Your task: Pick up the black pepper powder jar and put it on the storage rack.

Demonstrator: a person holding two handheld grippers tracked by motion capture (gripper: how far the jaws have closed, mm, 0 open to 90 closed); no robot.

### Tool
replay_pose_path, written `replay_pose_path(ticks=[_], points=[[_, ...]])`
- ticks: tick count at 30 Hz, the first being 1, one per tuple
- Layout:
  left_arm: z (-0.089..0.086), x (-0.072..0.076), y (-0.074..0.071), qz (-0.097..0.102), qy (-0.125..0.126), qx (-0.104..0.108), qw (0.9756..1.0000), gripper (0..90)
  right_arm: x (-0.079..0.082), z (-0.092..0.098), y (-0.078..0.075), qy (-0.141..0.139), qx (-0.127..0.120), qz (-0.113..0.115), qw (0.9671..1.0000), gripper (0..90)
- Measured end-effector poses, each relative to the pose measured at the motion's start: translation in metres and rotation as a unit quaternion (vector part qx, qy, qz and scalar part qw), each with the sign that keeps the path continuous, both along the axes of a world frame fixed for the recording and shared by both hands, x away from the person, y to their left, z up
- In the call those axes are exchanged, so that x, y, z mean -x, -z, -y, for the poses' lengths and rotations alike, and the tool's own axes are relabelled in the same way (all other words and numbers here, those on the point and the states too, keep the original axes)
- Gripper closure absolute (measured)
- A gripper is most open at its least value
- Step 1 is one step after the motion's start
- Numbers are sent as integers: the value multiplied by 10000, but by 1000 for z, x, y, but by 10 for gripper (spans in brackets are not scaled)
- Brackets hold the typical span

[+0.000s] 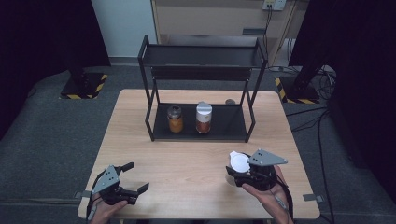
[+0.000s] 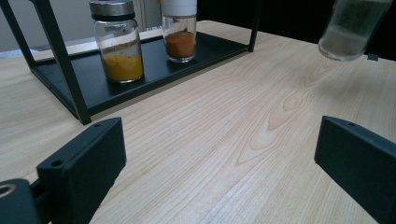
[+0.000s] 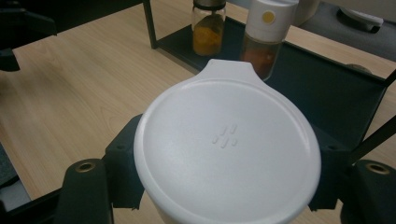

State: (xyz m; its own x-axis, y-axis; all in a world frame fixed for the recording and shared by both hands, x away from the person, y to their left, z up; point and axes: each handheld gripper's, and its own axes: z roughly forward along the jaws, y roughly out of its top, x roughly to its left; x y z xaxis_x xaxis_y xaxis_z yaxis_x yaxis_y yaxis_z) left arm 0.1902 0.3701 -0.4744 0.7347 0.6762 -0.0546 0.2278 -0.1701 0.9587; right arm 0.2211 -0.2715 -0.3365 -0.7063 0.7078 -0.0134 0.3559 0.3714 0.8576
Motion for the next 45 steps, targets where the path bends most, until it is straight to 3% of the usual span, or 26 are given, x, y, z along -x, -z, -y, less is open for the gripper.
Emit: replay_pose_path(ticks=[25,45], points=[[-1,0,0,-6,0,-10,10000,14,-46,-10,-41,94,-87,-51,9999,310],[-1,0,0,-13,-9,-6,10000,14,-95,-29,-58,257,26,-65,9996,310]])
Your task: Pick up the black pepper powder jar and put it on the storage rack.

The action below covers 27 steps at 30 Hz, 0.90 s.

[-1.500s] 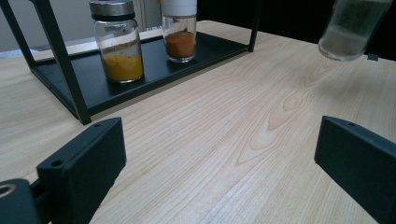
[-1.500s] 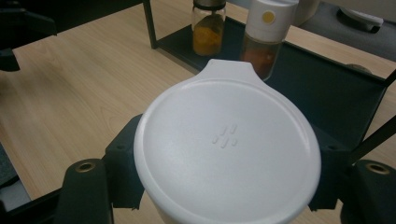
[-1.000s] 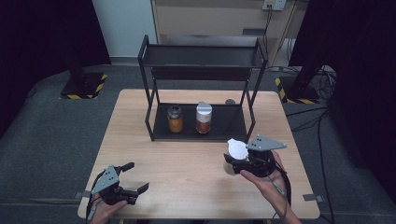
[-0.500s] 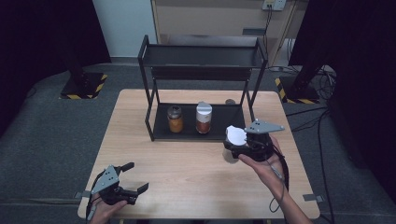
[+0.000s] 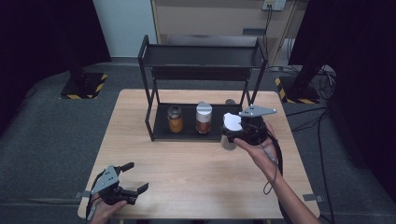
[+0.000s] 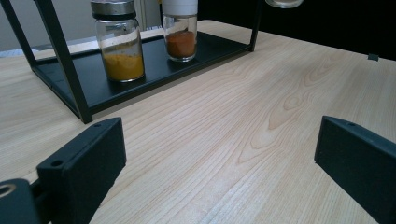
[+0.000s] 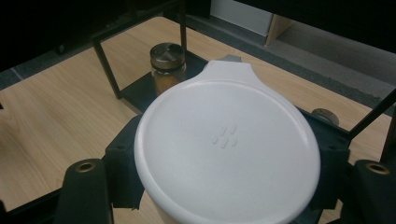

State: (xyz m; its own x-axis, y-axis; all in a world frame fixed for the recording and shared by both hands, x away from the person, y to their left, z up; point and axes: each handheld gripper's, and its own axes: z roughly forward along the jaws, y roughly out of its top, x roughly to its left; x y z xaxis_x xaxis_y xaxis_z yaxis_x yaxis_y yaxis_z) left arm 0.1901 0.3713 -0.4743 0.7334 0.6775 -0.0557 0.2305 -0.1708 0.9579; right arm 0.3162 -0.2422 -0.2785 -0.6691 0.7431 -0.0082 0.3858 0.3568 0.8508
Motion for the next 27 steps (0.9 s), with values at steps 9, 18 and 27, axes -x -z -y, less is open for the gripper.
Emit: replay_pose_path(ticks=[9,18,27], points=[[0,0,0,-8,-12,7,10000,14,-24,-7,-5,146,34,-7,9999,311],[0,0,0,-16,-19,5,10000,14,-49,-11,-3,278,92,-82,9995,310],[0,0,0,-23,-46,17,10000,14,-73,-16,0,555,49,-102,9984,310]])
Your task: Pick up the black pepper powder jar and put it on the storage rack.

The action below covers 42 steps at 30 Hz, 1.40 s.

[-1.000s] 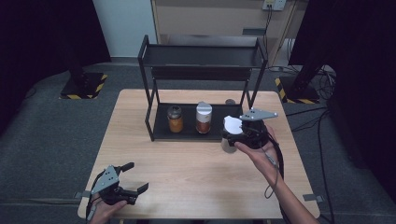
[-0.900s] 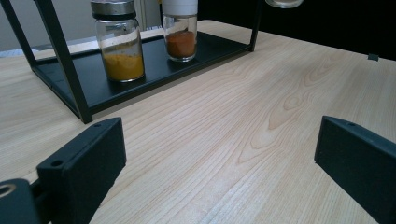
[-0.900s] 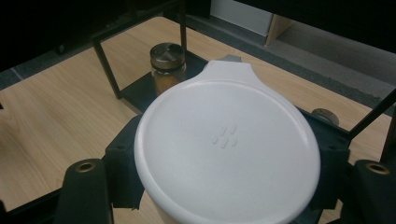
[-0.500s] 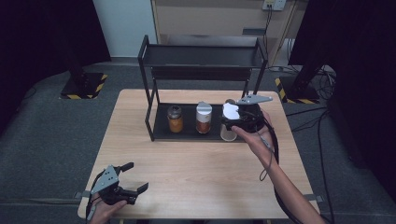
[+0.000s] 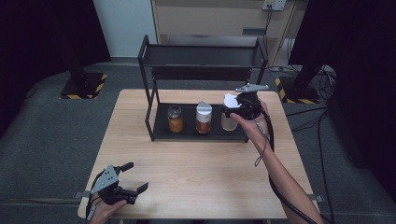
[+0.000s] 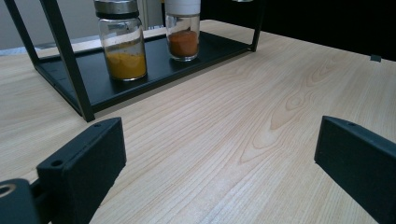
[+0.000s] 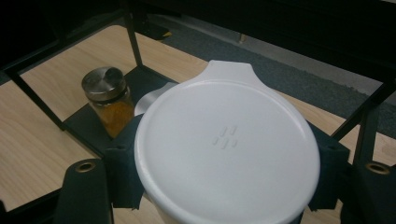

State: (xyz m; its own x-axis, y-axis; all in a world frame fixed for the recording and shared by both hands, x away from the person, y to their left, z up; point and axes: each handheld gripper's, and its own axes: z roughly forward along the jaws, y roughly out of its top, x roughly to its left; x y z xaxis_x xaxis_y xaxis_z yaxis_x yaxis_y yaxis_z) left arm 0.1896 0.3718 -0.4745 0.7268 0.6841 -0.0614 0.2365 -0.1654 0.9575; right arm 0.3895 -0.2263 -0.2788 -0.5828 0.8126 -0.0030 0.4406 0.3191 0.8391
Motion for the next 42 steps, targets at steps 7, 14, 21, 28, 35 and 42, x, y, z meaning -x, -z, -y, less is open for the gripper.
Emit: replay_pose_path(ticks=[7,14,21,28,35,42], points=[[0,0,0,-4,-4,12,10000,14,-16,-6,5,174,82,34,9998,310],[-1,0,0,-11,-20,16,10000,14,-29,-12,17,267,180,59,9995,310],[-1,0,0,-19,-37,30,10000,14,-38,-12,34,367,195,-25,9991,310],[-1,0,0,-29,-46,28,10000,14,-42,-14,47,407,208,-57,9989,310],[-2,1,1,-20,-51,47,10000,14,-47,-17,61,424,201,-189,9987,310],[-2,1,1,-11,-47,47,10000,14,-48,-20,72,439,262,-206,9985,310]])
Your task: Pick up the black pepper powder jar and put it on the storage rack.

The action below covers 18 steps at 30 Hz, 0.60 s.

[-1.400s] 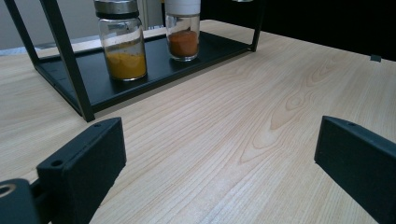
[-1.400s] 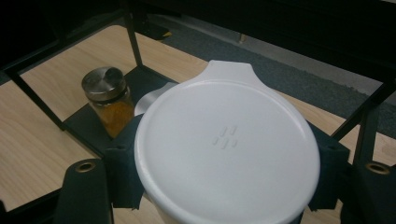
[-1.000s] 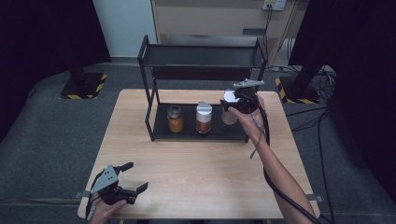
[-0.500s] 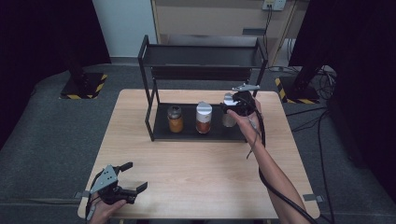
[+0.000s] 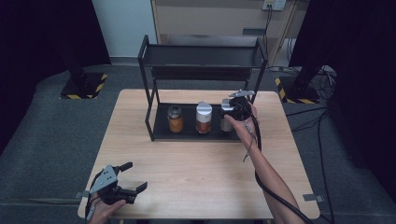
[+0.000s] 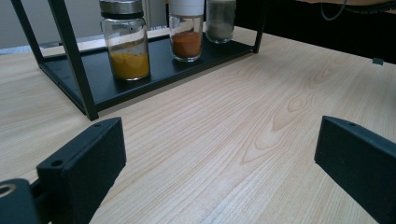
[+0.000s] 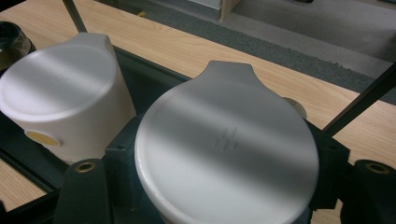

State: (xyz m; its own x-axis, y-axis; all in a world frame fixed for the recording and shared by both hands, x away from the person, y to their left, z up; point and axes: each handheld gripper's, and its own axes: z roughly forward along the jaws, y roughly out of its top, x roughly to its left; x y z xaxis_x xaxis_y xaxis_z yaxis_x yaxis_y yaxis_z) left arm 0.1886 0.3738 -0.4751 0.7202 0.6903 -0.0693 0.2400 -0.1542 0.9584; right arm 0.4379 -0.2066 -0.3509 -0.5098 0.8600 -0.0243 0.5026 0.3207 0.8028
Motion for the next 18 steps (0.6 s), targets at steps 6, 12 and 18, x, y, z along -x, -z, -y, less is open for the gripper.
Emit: replay_pose_path(ticks=[6,12,18], points=[[0,0,0,1,3,1,10000,14,-1,1,5,44,42,1,10000,310],[0,0,0,-1,-1,-4,10000,14,-3,3,9,100,25,-39,9999,310],[0,0,0,-3,-6,-8,10000,14,-3,4,12,118,7,-75,9999,310]])
